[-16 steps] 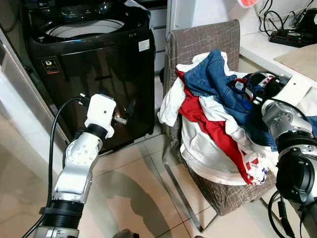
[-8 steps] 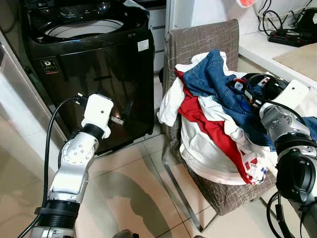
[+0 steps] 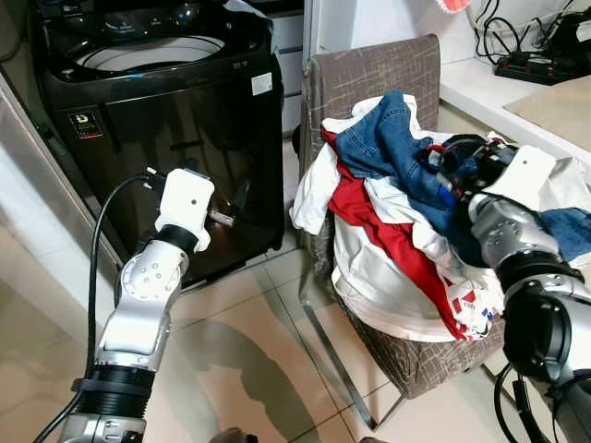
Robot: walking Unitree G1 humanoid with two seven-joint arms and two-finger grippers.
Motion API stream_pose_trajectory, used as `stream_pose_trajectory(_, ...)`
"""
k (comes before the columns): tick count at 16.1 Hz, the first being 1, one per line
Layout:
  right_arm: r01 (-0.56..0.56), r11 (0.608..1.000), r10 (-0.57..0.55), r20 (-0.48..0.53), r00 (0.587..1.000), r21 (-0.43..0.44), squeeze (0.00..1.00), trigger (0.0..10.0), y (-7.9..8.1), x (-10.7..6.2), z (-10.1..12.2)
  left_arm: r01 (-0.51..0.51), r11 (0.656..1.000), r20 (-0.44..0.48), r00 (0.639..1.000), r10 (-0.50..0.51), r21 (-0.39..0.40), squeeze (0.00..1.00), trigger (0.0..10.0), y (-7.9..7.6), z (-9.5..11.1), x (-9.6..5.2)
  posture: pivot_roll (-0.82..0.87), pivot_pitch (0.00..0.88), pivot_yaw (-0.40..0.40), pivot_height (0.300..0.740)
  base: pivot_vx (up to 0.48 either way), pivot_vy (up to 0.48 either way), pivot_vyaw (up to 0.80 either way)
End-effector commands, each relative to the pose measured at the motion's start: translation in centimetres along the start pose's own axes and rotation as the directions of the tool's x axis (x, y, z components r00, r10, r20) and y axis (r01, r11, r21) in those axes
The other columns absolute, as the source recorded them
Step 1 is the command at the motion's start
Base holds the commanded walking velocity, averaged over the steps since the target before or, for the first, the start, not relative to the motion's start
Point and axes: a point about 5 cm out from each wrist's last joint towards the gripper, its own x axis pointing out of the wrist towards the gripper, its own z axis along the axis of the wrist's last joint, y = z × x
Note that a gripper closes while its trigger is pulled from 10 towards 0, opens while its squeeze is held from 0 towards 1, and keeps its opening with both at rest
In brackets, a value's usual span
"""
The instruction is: Clothes washing
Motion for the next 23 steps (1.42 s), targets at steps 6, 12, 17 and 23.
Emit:
stream_pose_trajectory(6, -0.033, 0.999, 0.032, -0.016, 0.999, -0.033, 0.0, 0.0, 0.0, -0.1, -1.5, -0.006, 1.0, 0.008, 1.0, 0.006, 0.005, 0.0, 10.0, -0.1, 0.1, 0.7, -0.04, 0.0, 0.006, 0.732, 0.0, 0.0, 0.0)
stream_pose_trajectory(12, -0.006, 0.977, 0.059, 0.244, 0.968, -0.211, 0.0, 0.0, 0.8, -0.8, 1.4, -0.006, 1.0, 0.01, 1.0, 0.006, 0.008, 0.0, 10.0, -0.2, 0.0, 0.8, -0.05, 0.0, 0.004, 0.732, 0.0, 0.0, 0.0)
stream_pose_trajectory(17, 0.034, 0.952, 0.09, 0.381, 0.92, -0.304, 0.0, 0.0, 0.9, -1.9, 2.3, 0.0, 1.0, 0.014, 1.0, 0.0, 0.001, 0.0, 10.0, -0.7, -0.1, 0.7, -0.05, 0.0, 0.005, 0.732, 0.0, 0.0, 0.0)
stream_pose_trajectory(23, -0.222, 0.856, 0.457, 0.482, 0.747, -0.467, 0.0, 0.0, 6.6, -5.3, 2.6, -0.188, 0.982, -0.078, 0.98, 0.185, -0.032, 0.0, 10.0, 0.4, -1.2, 1.0, -0.05, 0.0, -0.002, 0.732, 0.0, 0.0, 0.0)
